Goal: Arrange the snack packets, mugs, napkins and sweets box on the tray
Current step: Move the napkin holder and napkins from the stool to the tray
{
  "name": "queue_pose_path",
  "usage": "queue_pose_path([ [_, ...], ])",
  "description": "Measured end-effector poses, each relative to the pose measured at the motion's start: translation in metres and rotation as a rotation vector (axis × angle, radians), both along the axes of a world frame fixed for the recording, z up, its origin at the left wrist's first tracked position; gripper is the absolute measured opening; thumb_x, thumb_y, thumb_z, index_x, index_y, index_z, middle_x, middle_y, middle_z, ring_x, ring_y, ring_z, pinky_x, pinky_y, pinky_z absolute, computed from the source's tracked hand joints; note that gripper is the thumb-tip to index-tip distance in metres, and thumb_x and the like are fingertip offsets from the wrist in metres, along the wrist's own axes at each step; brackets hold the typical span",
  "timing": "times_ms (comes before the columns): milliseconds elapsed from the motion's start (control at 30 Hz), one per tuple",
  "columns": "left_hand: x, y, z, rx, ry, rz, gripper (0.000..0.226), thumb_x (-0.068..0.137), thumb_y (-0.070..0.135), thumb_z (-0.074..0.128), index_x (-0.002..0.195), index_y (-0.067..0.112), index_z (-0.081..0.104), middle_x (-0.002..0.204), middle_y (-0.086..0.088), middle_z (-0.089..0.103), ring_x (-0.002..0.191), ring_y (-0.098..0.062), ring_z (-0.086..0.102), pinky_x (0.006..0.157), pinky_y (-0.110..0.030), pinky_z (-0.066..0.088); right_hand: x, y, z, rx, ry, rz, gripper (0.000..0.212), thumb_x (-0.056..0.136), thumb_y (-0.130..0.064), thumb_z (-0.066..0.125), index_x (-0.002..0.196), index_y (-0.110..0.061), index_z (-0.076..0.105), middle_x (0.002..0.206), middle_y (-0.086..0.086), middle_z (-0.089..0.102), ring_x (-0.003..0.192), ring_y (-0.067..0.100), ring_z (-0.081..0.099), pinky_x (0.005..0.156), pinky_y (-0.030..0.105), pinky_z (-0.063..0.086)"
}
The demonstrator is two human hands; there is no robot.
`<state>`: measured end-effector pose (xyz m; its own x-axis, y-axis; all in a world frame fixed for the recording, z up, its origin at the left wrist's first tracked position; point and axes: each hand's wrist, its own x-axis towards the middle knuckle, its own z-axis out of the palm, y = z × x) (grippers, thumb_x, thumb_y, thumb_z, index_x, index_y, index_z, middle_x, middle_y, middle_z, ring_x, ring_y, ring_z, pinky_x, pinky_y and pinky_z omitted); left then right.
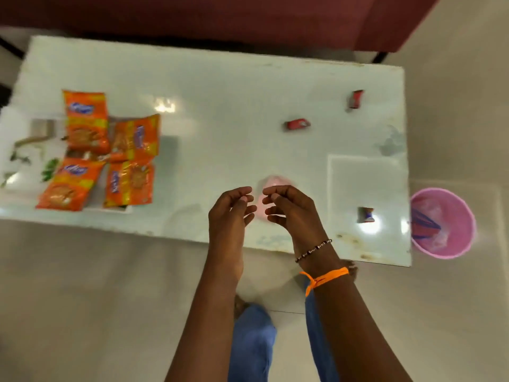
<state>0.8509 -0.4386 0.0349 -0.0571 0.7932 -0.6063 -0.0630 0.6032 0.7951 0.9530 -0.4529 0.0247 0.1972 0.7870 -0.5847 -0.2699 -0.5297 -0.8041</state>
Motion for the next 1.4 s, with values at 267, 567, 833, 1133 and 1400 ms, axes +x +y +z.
queue_pose_path([
  [267, -0.176, 0.015, 0.013, 0.035, 0.033, 0.317, 0.020, 0.093, 0.002, 0.043, 0.097, 0.011, 0.060, 0.086, -0.001, 0.061, 0.081, -0.015, 0.059, 0.080, -0.027, 0.049, -0.171, 0.043, 0.021, 0.057, 0.010, 0.247, 0.021, 0.092, -0.003, 0.043, 0.087, -0.013, 0.061, 0.074, -0.001, 0.058, 0.063, 0.011, 0.052, 0.060, 0.019, 0.042],
  [567, -0.310, 0.092, 0.014, 0.087, 0.057, 0.416, 0.019, 0.092, 0.001, 0.043, 0.092, 0.012, 0.059, 0.082, 0.000, 0.059, 0.074, -0.012, 0.057, 0.075, -0.024, 0.047, -0.316, 0.137, 0.021, 0.079, 0.053, 0.337, 0.022, 0.092, 0.000, 0.041, 0.098, -0.001, 0.062, 0.071, 0.001, 0.056, 0.057, 0.011, 0.048, 0.051, 0.013, 0.040],
  [833, -0.418, 0.156, 0.003, 0.089, 0.121, 0.504, 0.021, 0.092, 0.002, 0.046, 0.094, 0.013, 0.063, 0.084, 0.001, 0.060, 0.075, -0.010, 0.060, 0.077, -0.022, 0.051, -0.419, 0.202, 0.010, 0.010, 0.032, 0.395, 0.022, 0.093, -0.002, 0.041, 0.086, -0.013, 0.059, 0.073, -0.001, 0.057, 0.059, 0.011, 0.048, 0.055, 0.017, 0.038],
  [1133, -0.548, 0.200, -0.010, 0.096, 0.150, 0.635, 0.026, 0.093, 0.006, 0.047, 0.085, 0.025, 0.063, 0.085, 0.004, 0.063, 0.078, -0.008, 0.062, 0.076, -0.019, 0.053, -0.549, 0.247, 0.004, 0.016, -0.012, 0.531, 0.022, 0.092, -0.003, 0.043, 0.085, -0.014, 0.061, 0.075, 0.001, 0.058, 0.062, 0.013, 0.049, 0.059, 0.020, 0.039],
  [1400, -0.678, 0.244, -0.018, 0.099, 0.171, 0.713, 0.028, 0.089, -0.001, 0.048, 0.081, 0.020, 0.064, 0.086, 0.000, 0.061, 0.084, -0.013, 0.058, 0.078, -0.021, 0.052, -0.675, 0.299, -0.012, -0.039, -0.094, 0.534, 0.019, 0.092, -0.008, 0.046, 0.104, -0.007, 0.061, 0.074, -0.002, 0.057, 0.059, 0.006, 0.049, 0.048, 0.008, 0.040],
])
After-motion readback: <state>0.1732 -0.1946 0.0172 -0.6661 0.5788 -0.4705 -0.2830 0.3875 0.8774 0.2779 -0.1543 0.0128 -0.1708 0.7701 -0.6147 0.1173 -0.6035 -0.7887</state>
